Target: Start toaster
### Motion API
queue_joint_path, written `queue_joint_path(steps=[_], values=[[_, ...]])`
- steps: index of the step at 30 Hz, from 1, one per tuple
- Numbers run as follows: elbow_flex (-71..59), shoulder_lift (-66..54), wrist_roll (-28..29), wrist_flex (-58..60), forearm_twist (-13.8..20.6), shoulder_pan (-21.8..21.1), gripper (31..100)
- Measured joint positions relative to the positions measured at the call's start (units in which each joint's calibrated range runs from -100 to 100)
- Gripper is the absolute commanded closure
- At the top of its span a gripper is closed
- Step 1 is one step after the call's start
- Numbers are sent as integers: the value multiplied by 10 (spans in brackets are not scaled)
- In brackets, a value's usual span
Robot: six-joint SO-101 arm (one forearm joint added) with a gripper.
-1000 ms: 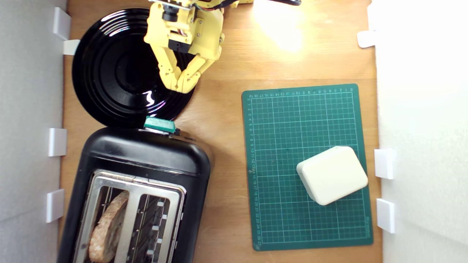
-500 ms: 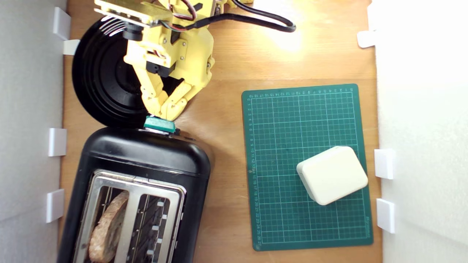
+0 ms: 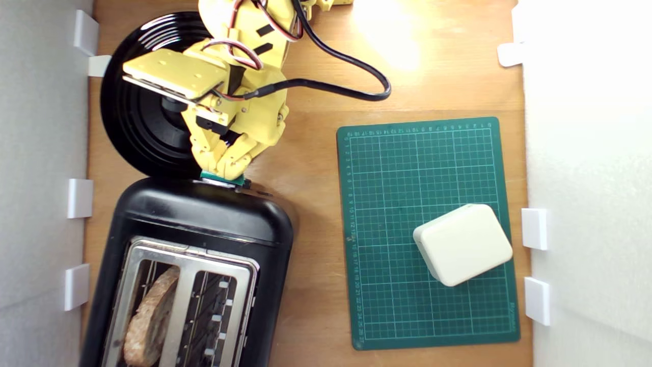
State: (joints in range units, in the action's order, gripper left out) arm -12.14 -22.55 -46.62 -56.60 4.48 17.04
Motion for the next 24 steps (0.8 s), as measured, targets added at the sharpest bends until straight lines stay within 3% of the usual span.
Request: queue_joint_path(steps=[24], values=[[12,81,0,0,4,-3,989]])
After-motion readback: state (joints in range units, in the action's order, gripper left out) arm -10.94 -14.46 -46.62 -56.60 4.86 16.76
